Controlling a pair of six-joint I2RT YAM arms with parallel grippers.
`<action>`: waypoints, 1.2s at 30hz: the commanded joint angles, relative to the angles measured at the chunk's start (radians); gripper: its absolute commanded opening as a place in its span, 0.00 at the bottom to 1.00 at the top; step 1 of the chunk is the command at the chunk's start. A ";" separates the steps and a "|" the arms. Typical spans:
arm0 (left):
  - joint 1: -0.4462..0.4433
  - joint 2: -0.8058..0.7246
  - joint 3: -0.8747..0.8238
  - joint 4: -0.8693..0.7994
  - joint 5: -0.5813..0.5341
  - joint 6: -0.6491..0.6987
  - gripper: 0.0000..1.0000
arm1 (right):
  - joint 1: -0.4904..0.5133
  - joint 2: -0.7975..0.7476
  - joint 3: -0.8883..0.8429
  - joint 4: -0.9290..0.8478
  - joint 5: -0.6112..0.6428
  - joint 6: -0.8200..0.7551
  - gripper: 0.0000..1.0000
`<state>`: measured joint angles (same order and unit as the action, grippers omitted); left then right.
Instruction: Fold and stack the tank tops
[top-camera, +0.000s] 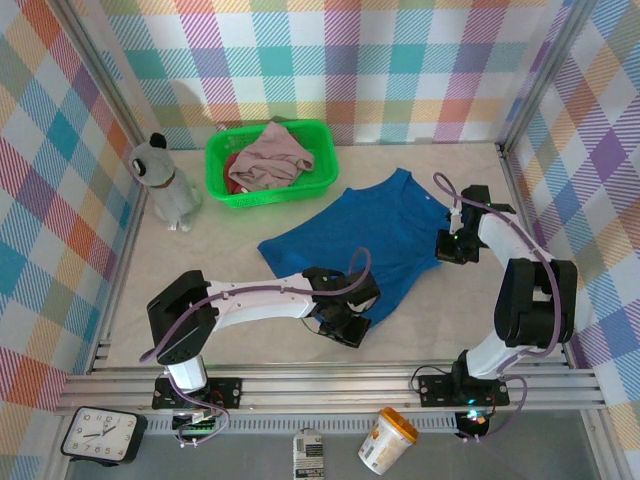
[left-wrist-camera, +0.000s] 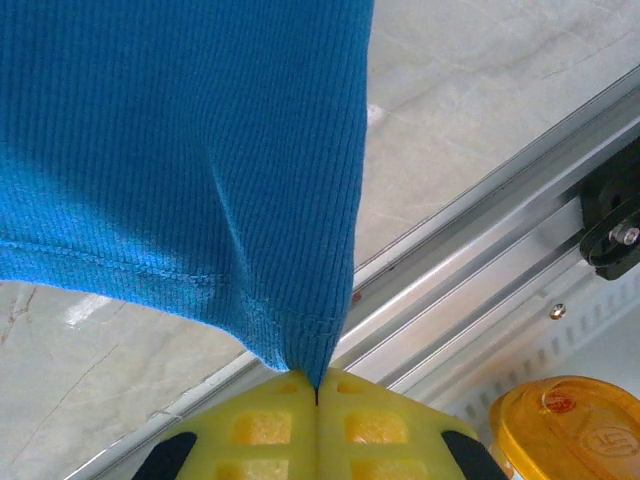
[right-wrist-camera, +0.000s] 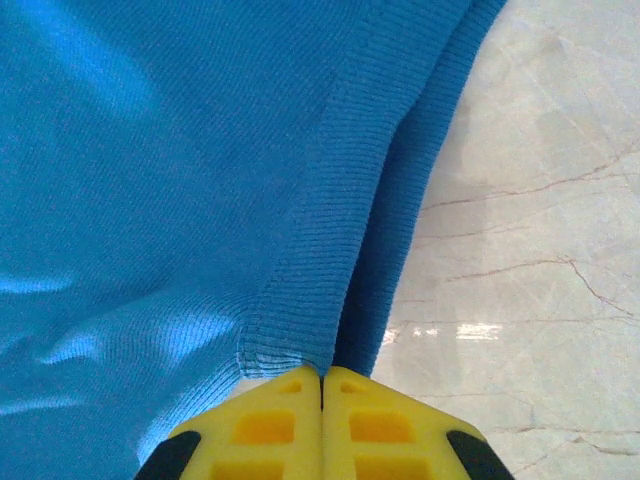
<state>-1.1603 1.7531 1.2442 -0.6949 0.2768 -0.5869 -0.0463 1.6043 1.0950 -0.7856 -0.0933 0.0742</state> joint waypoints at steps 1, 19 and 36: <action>0.026 -0.012 -0.003 0.014 0.018 0.014 0.00 | -0.007 0.037 0.055 0.006 -0.040 0.013 0.01; 0.309 -0.115 -0.052 -0.122 0.026 0.168 0.00 | 0.079 0.295 0.343 -0.085 -0.063 -0.025 0.02; 0.372 0.004 -0.032 -0.105 -0.074 0.187 0.00 | 0.108 0.389 0.406 -0.075 -0.065 -0.042 0.11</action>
<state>-0.7948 1.7611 1.1923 -0.7853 0.2398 -0.3962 0.0563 1.9987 1.4727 -0.8566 -0.1402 0.0483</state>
